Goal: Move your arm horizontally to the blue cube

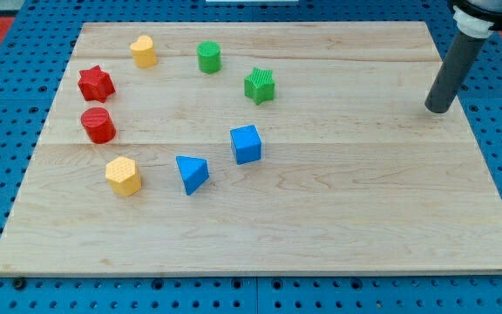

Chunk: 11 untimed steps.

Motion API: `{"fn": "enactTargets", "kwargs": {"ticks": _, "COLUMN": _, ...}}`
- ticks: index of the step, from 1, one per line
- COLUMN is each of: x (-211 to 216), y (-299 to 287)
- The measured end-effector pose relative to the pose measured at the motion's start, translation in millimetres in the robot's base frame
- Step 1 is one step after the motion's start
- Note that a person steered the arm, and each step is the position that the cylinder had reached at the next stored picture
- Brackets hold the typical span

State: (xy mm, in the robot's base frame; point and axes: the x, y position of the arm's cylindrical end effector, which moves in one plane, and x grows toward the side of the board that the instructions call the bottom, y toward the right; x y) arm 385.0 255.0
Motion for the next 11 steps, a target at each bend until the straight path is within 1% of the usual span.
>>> {"fn": "enactTargets", "kwargs": {"ticks": 4, "x": -2.3, "y": 7.5}}
{"fn": "enactTargets", "kwargs": {"ticks": 5, "x": 4.2, "y": 20.1}}
{"fn": "enactTargets", "kwargs": {"ticks": 6, "x": 34.5, "y": 7.1}}
{"fn": "enactTargets", "kwargs": {"ticks": 7, "x": 46.9, "y": -1.0}}
{"fn": "enactTargets", "kwargs": {"ticks": 9, "x": 57.2, "y": -1.6}}
{"fn": "enactTargets", "kwargs": {"ticks": 10, "x": 90.2, "y": -14.1}}
{"fn": "enactTargets", "kwargs": {"ticks": 11, "x": 134.2, "y": -64.8}}
